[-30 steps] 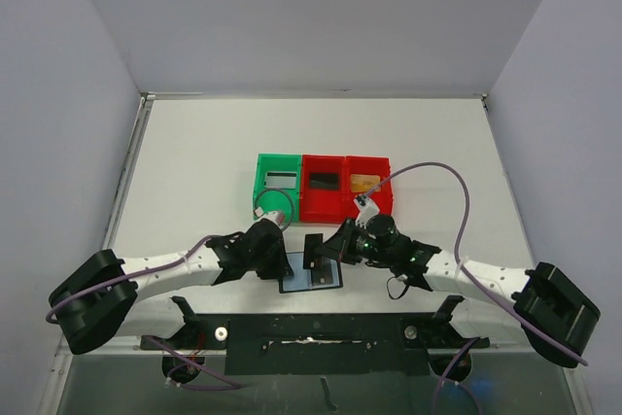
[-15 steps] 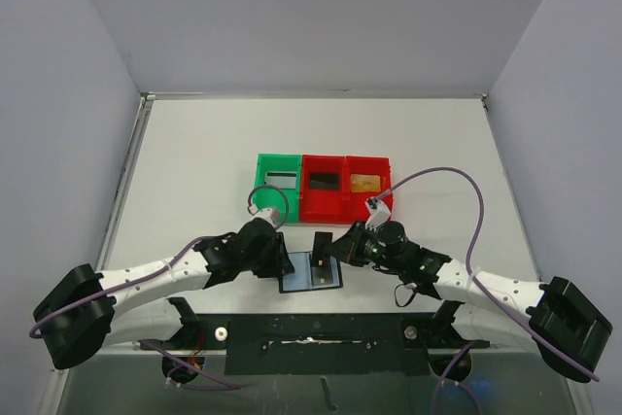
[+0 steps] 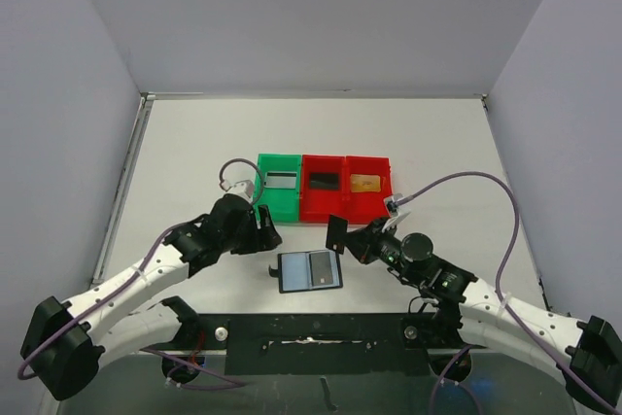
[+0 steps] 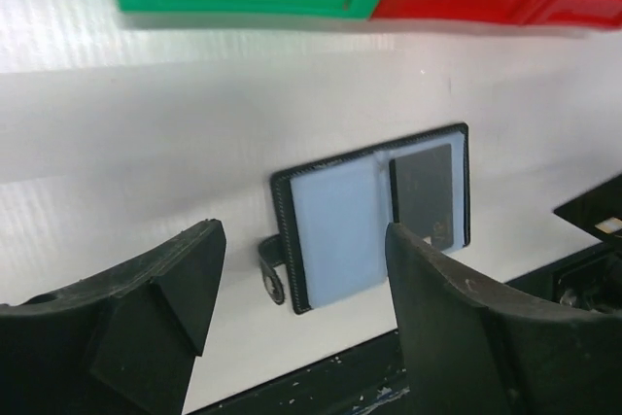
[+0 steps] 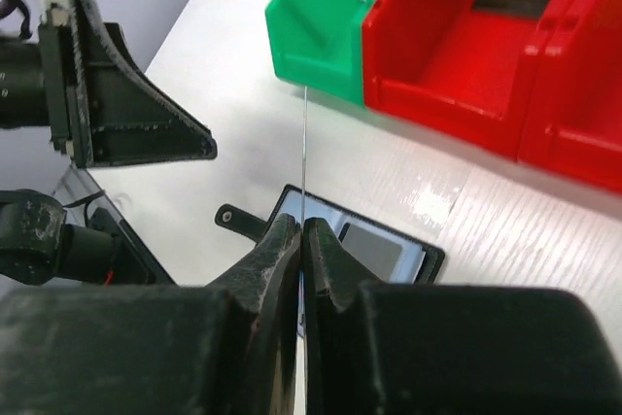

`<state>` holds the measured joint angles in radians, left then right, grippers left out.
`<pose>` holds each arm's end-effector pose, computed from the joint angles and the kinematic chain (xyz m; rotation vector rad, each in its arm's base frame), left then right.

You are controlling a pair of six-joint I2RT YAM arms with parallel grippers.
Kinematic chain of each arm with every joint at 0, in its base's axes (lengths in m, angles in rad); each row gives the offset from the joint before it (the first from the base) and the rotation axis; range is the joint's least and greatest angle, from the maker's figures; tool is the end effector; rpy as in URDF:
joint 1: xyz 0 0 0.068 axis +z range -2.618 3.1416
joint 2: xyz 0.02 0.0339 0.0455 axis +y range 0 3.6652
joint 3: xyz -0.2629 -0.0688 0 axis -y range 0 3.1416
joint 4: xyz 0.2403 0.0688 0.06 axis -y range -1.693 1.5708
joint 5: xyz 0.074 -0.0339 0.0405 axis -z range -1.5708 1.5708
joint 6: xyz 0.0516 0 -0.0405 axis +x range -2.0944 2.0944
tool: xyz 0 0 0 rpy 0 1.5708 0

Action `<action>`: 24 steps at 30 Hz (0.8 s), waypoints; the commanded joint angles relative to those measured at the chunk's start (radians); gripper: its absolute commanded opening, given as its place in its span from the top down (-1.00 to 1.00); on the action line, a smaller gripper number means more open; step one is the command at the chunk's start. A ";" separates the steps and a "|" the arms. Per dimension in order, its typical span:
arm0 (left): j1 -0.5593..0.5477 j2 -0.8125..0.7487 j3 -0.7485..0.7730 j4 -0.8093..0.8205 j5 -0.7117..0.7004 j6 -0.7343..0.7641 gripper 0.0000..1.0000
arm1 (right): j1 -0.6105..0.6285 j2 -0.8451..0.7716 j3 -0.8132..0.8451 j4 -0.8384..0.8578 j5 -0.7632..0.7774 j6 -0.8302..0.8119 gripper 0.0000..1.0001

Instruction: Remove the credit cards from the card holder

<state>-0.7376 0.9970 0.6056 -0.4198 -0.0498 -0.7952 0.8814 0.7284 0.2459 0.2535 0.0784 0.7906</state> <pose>0.1562 -0.1385 0.2071 -0.0963 2.4839 -0.6435 0.1219 0.1415 0.2017 -0.0278 1.9453 1.0941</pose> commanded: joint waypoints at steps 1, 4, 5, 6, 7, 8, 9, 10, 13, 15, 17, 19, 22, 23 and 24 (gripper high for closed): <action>0.112 -0.041 0.097 -0.068 0.029 0.114 -0.35 | 0.028 -0.105 0.005 0.002 0.089 -0.291 1.00; 0.209 -0.060 0.132 -0.100 0.040 0.173 -0.38 | 0.033 -0.152 0.017 -0.043 0.092 -0.419 1.00; 0.234 -0.065 0.141 -0.106 0.039 0.199 -0.39 | 0.033 -0.161 0.024 -0.063 0.099 -0.457 1.00; 0.263 -0.071 0.151 -0.112 0.035 0.217 -0.39 | 0.034 -0.168 0.032 -0.090 0.118 -0.489 1.00; 0.287 -0.078 0.160 -0.117 0.029 0.232 -0.40 | 0.034 -0.174 0.044 -0.108 0.131 -0.509 1.00; 0.310 -0.085 0.168 -0.121 0.019 0.248 -0.40 | 0.034 -0.176 0.054 -0.126 0.143 -0.528 1.00; 0.331 -0.090 0.180 -0.124 0.005 0.263 -0.40 | 0.034 -0.175 0.064 -0.144 0.156 -0.537 1.00; 0.351 -0.098 0.186 -0.128 -0.019 0.271 -0.41 | 0.034 -0.173 0.074 -0.159 0.170 -0.544 1.00; 0.409 -0.105 0.202 -0.131 -0.107 0.298 -0.41 | 0.034 -0.160 0.100 -0.196 0.221 -0.546 1.00; 0.443 -0.108 0.204 -0.133 -0.153 0.318 -0.41 | 0.033 -0.143 0.116 -0.219 0.260 -0.549 1.00; 0.459 -0.126 0.191 -0.126 -0.201 0.332 -0.42 | 0.031 -0.117 0.145 -0.252 0.296 -0.555 1.00; 0.460 -0.161 0.151 -0.098 -0.259 0.351 -0.42 | 0.022 -0.086 0.176 -0.275 0.304 -0.574 1.00; 0.460 -0.196 0.139 -0.069 -0.280 0.351 -0.43 | -0.008 -0.041 0.214 -0.278 0.276 -0.596 1.00; 0.460 -0.207 0.124 -0.051 -0.277 0.351 -0.43 | -0.026 -0.027 0.225 -0.270 0.261 -0.599 1.00; 0.459 -0.213 0.118 -0.043 -0.272 0.350 -0.43 | -0.047 -0.013 0.233 -0.260 0.245 -0.601 1.00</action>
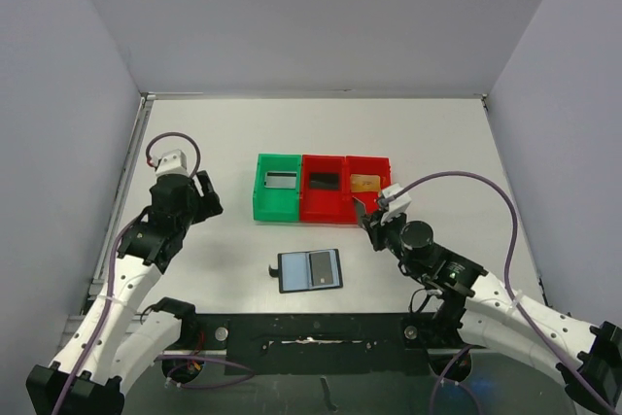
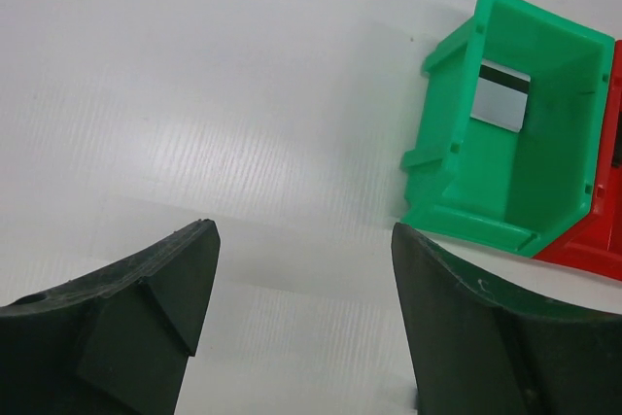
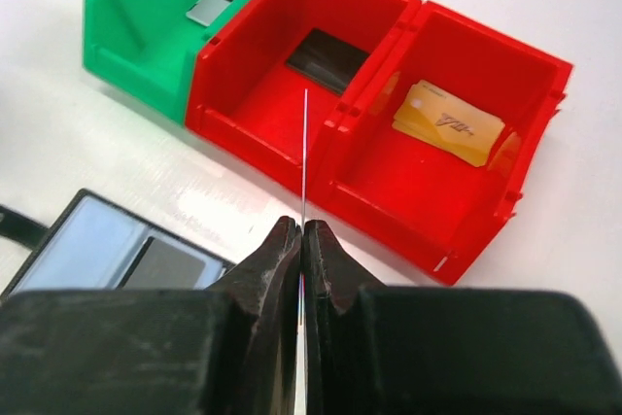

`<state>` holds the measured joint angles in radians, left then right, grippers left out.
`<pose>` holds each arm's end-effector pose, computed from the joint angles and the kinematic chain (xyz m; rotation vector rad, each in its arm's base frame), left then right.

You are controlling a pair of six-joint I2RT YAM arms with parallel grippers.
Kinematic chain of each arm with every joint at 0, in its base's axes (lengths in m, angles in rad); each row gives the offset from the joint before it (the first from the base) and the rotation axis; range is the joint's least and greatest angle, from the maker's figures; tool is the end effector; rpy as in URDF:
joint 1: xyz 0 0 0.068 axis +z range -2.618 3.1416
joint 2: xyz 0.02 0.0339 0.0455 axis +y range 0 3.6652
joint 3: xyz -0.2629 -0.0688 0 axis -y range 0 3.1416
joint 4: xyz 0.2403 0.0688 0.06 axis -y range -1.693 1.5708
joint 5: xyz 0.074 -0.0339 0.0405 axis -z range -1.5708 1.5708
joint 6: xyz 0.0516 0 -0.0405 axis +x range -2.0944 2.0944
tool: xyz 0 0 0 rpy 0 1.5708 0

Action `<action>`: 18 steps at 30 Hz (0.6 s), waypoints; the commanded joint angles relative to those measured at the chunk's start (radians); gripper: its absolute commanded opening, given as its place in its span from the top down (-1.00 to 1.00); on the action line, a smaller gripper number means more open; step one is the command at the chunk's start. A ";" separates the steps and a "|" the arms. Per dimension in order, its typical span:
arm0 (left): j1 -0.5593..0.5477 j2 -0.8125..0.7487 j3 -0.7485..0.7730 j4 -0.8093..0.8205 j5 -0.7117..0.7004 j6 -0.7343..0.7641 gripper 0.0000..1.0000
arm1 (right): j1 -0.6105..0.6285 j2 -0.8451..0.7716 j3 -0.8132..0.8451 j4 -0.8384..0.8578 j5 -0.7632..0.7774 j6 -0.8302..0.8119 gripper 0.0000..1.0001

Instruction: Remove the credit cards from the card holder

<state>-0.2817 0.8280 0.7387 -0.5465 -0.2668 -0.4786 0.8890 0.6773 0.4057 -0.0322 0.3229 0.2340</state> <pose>0.1829 -0.0388 0.2720 -0.3611 2.1539 -0.1366 0.1262 0.1295 0.2348 -0.3902 1.8448 0.4741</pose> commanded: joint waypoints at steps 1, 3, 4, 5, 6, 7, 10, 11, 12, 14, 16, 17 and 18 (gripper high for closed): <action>0.003 -0.048 -0.017 0.087 -0.049 0.034 -0.43 | -0.076 0.053 0.079 0.034 -0.025 -0.047 1.00; 0.004 -0.047 -0.017 0.088 -0.048 0.036 -0.43 | -0.124 0.082 0.092 0.060 -0.080 -0.057 1.00; 0.003 -0.047 -0.016 0.088 -0.051 0.037 -0.43 | -0.142 0.100 0.099 0.072 -0.105 -0.065 1.00; 0.003 -0.046 -0.016 0.088 -0.050 0.038 -0.43 | -0.158 0.116 0.108 0.084 -0.126 -0.075 1.00; 0.003 -0.046 -0.017 0.090 -0.046 0.039 -0.43 | -0.167 0.136 0.119 0.094 -0.148 -0.092 1.00; 0.003 -0.045 -0.019 0.095 -0.040 0.041 -0.44 | -0.170 0.157 0.133 0.103 -0.161 -0.114 1.00; 0.004 -0.044 -0.021 0.104 -0.017 0.050 -0.44 | -0.171 0.233 0.183 0.111 -0.195 -0.195 1.00; 0.003 -0.045 -0.022 0.105 -0.013 0.051 -0.44 | -0.171 0.264 0.206 0.109 -0.218 -0.235 1.00; 0.003 -0.045 -0.022 0.104 -0.011 0.052 -0.45 | -0.172 0.294 0.230 0.102 -0.234 -0.267 1.00; 0.003 -0.049 -0.022 0.106 -0.007 0.053 -0.45 | -0.169 0.362 0.297 0.073 -0.266 -0.326 1.00; 0.003 -0.057 -0.026 0.110 -0.005 0.055 -0.45 | -0.161 0.429 0.359 0.043 -0.286 -0.389 1.00; 0.004 -0.061 -0.028 0.113 -0.004 0.056 -0.45 | -0.154 0.463 0.388 0.032 -0.283 -0.421 1.00; 0.003 -0.064 -0.030 0.115 -0.003 0.057 -0.45 | -0.143 0.494 0.418 0.022 -0.271 -0.459 1.00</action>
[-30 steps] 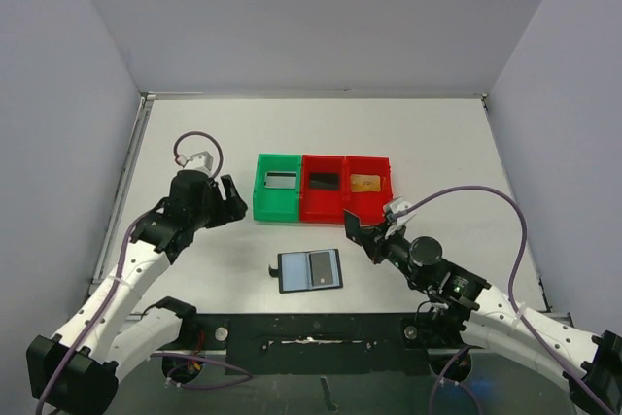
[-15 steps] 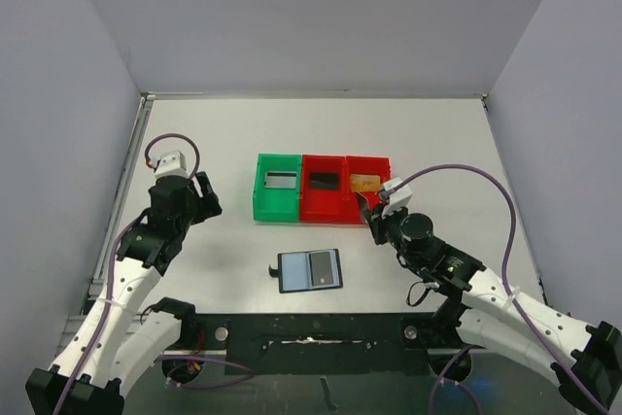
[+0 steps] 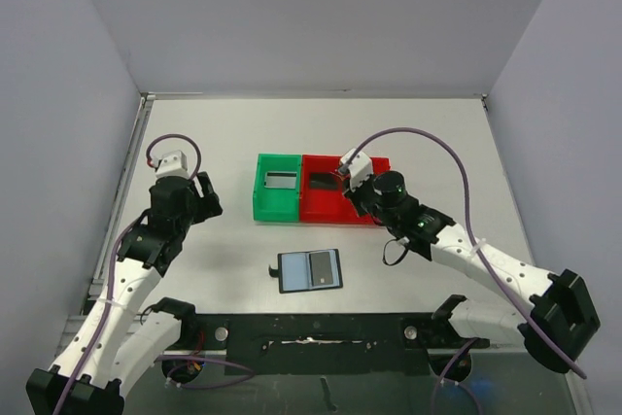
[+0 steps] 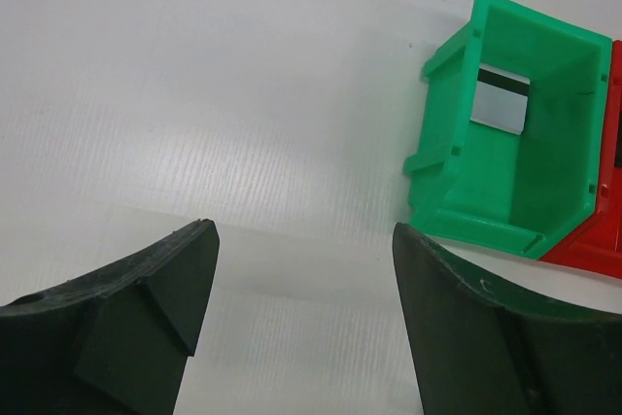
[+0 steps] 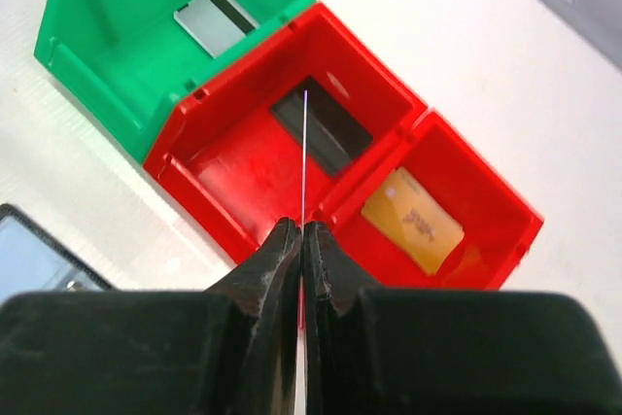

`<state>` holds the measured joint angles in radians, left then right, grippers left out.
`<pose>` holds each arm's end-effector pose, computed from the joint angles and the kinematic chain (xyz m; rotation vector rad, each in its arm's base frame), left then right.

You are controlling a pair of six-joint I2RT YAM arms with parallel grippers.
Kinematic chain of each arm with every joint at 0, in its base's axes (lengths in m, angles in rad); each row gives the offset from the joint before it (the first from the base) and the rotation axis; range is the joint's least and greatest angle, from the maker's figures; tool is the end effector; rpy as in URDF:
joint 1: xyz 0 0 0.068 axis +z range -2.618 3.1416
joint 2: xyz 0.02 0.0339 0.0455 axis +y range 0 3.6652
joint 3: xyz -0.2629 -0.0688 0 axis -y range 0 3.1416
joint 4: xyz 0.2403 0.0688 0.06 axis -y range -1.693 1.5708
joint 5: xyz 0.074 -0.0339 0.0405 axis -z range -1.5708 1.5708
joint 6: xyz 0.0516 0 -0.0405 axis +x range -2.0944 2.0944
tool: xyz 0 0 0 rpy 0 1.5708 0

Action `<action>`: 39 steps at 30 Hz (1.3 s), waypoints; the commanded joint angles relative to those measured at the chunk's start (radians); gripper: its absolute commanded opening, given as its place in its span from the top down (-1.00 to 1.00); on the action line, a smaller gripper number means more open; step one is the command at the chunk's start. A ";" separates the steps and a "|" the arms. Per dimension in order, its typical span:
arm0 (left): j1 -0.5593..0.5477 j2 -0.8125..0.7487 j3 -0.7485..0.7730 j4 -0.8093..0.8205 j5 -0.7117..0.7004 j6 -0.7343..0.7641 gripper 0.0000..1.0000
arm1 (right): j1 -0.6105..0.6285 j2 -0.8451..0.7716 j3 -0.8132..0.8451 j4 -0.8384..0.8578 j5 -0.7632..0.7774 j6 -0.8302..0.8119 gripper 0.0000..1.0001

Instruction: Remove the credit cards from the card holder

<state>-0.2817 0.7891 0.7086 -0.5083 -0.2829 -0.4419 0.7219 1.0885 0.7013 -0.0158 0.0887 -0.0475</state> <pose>0.1787 -0.0367 0.2720 -0.3320 2.1097 -0.1194 0.1971 0.1674 0.2621 -0.6921 1.8647 0.3514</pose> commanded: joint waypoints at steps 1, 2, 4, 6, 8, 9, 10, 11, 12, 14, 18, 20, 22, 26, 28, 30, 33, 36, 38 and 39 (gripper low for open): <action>0.003 -0.029 -0.001 0.078 0.013 0.020 -0.45 | 0.034 0.115 0.147 -0.005 -0.022 -0.215 1.00; 0.003 -0.034 -0.002 0.079 0.013 0.021 -0.45 | 0.042 0.146 0.172 -0.014 -0.005 -0.252 1.00; 0.003 -0.042 -0.003 0.082 0.013 0.023 -0.45 | 0.051 0.207 0.218 -0.036 0.020 -0.312 1.00; 0.003 -0.049 -0.007 0.083 0.011 0.025 -0.45 | 0.051 0.263 0.256 -0.046 0.039 -0.361 1.00; 0.003 -0.058 -0.009 0.085 0.012 0.026 -0.45 | 0.049 0.317 0.290 -0.055 0.055 -0.413 1.00; 0.003 -0.060 -0.011 0.087 0.013 0.026 -0.45 | 0.045 0.339 0.305 -0.052 0.057 -0.435 1.00; 0.003 -0.062 -0.011 0.088 0.012 0.026 -0.46 | 0.042 0.358 0.321 -0.046 0.057 -0.459 1.00; 0.003 -0.063 -0.011 0.088 0.014 0.028 -0.46 | 0.037 0.378 0.328 -0.029 0.057 -0.472 1.00; 0.003 -0.064 -0.011 0.089 0.014 0.028 -0.46 | 0.035 0.396 0.334 -0.008 0.053 -0.487 1.00; 0.003 -0.066 -0.011 0.089 0.016 0.029 -0.46 | 0.030 0.428 0.343 0.012 0.019 -0.527 1.00; 0.003 -0.073 -0.014 0.090 0.017 0.032 -0.46 | 0.022 0.489 0.356 0.025 -0.040 -0.623 1.00; 0.003 -0.075 -0.015 0.091 0.017 0.034 -0.46 | 0.014 0.521 0.380 0.024 -0.038 -0.642 1.00; 0.004 -0.079 -0.015 0.092 0.019 0.035 -0.46 | -0.002 0.550 0.411 0.026 -0.067 -0.625 1.00; 0.004 -0.083 -0.018 0.097 0.028 0.040 -0.46 | -0.015 0.629 0.490 -0.040 -0.087 -0.660 0.99; 0.003 -0.084 -0.019 0.097 0.031 0.041 -0.46 | -0.017 0.662 0.518 -0.073 -0.073 -0.684 0.98; 0.003 -0.086 -0.020 0.097 0.032 0.043 -0.46 | -0.020 0.685 0.538 -0.109 -0.066 -0.708 0.98; 0.002 -0.087 -0.020 0.096 0.032 0.043 -0.46 | -0.027 0.705 0.551 -0.139 -0.055 -0.730 0.98; 0.001 -0.089 -0.021 0.095 0.031 0.043 -0.46 | -0.029 0.704 0.553 -0.142 -0.054 -0.731 0.98; 0.002 -0.090 -0.022 0.096 0.032 0.043 -0.46 | -0.030 0.696 0.541 -0.132 -0.059 -0.732 0.98; 0.002 -0.088 -0.022 0.097 0.033 0.043 -0.46 | -0.030 0.693 0.537 -0.129 -0.057 -0.735 0.98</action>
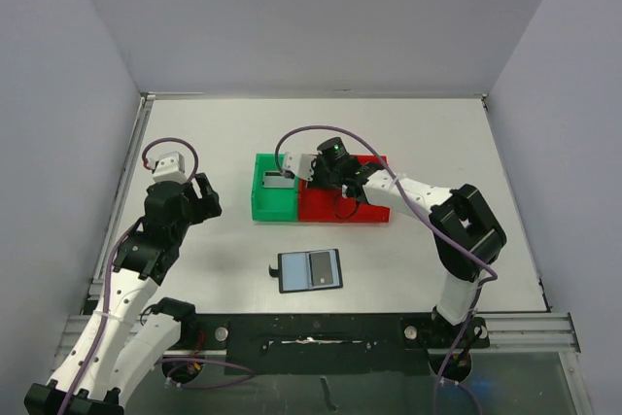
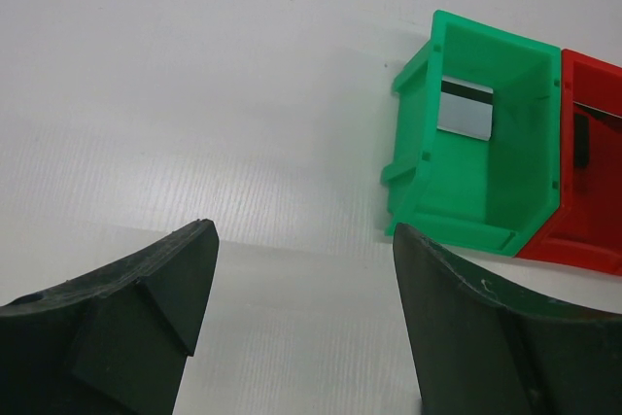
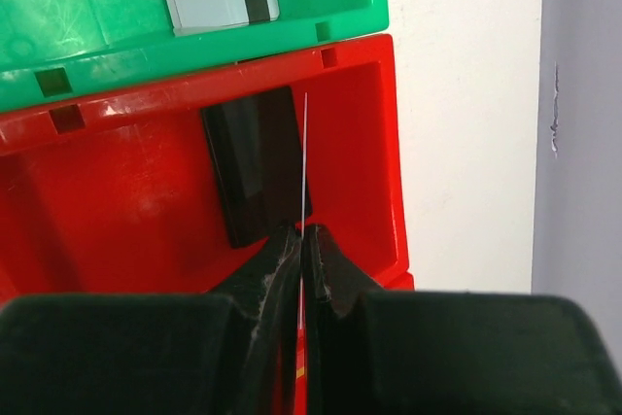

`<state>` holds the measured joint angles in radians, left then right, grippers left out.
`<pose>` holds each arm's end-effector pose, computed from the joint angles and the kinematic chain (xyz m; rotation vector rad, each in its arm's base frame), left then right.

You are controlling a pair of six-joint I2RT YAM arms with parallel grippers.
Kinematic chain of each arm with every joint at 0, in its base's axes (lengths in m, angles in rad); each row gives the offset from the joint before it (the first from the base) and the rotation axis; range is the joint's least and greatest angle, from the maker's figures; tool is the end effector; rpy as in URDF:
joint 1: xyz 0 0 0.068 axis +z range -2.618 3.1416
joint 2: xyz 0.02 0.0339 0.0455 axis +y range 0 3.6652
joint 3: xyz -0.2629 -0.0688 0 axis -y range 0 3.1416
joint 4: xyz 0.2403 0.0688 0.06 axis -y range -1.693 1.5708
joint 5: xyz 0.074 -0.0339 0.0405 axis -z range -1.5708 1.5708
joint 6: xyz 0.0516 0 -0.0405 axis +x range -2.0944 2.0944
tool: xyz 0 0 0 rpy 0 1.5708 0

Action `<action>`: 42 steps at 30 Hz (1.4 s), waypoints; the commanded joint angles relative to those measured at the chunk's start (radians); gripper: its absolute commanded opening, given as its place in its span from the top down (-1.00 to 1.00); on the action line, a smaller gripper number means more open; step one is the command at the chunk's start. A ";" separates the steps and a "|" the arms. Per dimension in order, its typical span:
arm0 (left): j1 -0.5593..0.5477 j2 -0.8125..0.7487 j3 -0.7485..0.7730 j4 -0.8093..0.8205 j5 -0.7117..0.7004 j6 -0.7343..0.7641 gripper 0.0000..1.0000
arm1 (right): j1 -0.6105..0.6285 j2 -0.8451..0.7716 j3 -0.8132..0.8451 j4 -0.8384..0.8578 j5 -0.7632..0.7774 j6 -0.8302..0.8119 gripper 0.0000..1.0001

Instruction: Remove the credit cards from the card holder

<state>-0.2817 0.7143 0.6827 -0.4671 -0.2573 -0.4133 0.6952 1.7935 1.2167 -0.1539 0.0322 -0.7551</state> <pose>0.1691 -0.0353 0.2788 -0.2920 2.0349 -0.1654 0.3126 0.2586 0.2053 -1.5144 1.7337 -0.0678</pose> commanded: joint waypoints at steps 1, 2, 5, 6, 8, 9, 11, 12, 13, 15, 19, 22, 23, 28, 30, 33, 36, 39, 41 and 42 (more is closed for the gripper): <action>0.002 -0.013 0.004 0.056 0.006 0.014 -0.46 | -0.004 -0.014 0.020 0.011 0.007 -0.030 0.98; 0.002 -0.013 0.003 0.056 0.007 0.014 -0.46 | -0.004 -0.015 0.019 0.014 0.011 -0.031 0.98; 0.001 -0.010 0.003 0.056 0.008 0.015 -0.46 | -0.007 -0.020 0.018 0.010 0.012 -0.043 0.98; 0.001 -0.010 0.003 0.056 0.009 0.015 -0.46 | -0.010 -0.018 0.019 0.008 0.010 -0.047 0.98; 0.002 -0.009 0.003 0.056 0.010 0.016 -0.46 | -0.011 -0.009 0.026 0.006 0.008 -0.059 0.98; 0.002 -0.009 0.003 0.056 0.010 0.016 -0.46 | -0.011 0.001 0.031 -0.001 0.008 -0.065 0.97; 0.002 -0.009 0.003 0.056 0.010 0.018 -0.46 | -0.011 0.026 0.052 -0.022 0.008 -0.070 0.95; 0.002 -0.010 0.003 0.056 0.010 0.018 -0.46 | -0.011 0.035 0.059 -0.025 0.008 -0.070 0.94; 0.001 -0.011 0.003 0.056 0.010 0.018 -0.46 | -0.011 0.045 0.062 -0.024 0.010 -0.072 0.93; 0.001 -0.013 0.003 0.056 0.009 0.018 -0.46 | -0.011 0.060 0.063 0.000 0.025 -0.073 0.91; 0.002 -0.017 0.002 0.057 0.007 0.018 -0.46 | -0.011 0.096 0.073 0.035 0.062 -0.084 0.89; 0.002 -0.018 0.001 0.058 0.008 0.018 -0.46 | -0.011 0.120 0.077 0.068 0.104 -0.090 0.83; 0.001 -0.018 0.002 0.058 0.009 0.018 -0.46 | -0.011 0.125 0.079 0.072 0.109 -0.095 0.83; 0.001 -0.018 0.002 0.057 0.008 0.019 -0.46 | -0.010 0.140 0.075 0.110 0.124 -0.102 0.83; 0.001 -0.019 0.001 0.058 0.009 0.019 -0.46 | -0.010 0.149 0.075 0.115 0.132 -0.104 0.80; 0.001 -0.017 0.001 0.059 0.010 0.019 -0.46 | -0.010 0.164 0.077 0.104 0.134 -0.105 0.73; 0.002 -0.014 0.000 0.059 0.010 0.019 -0.46 | -0.010 0.174 0.071 0.093 0.132 -0.101 0.66; 0.001 -0.011 -0.001 0.059 0.012 0.019 -0.46 | -0.011 0.175 0.064 0.087 0.127 -0.094 0.54; 0.001 -0.011 0.000 0.059 0.013 0.019 -0.46 | -0.011 0.173 0.067 0.071 0.123 -0.087 0.48; 0.001 -0.009 -0.001 0.059 0.013 0.019 -0.46 | -0.012 0.168 0.066 0.066 0.120 -0.081 0.46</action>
<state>-0.2817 0.7101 0.6773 -0.4667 -0.2558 -0.4065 0.6922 1.9789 1.2568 -0.1020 0.1463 -0.8459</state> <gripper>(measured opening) 0.719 0.251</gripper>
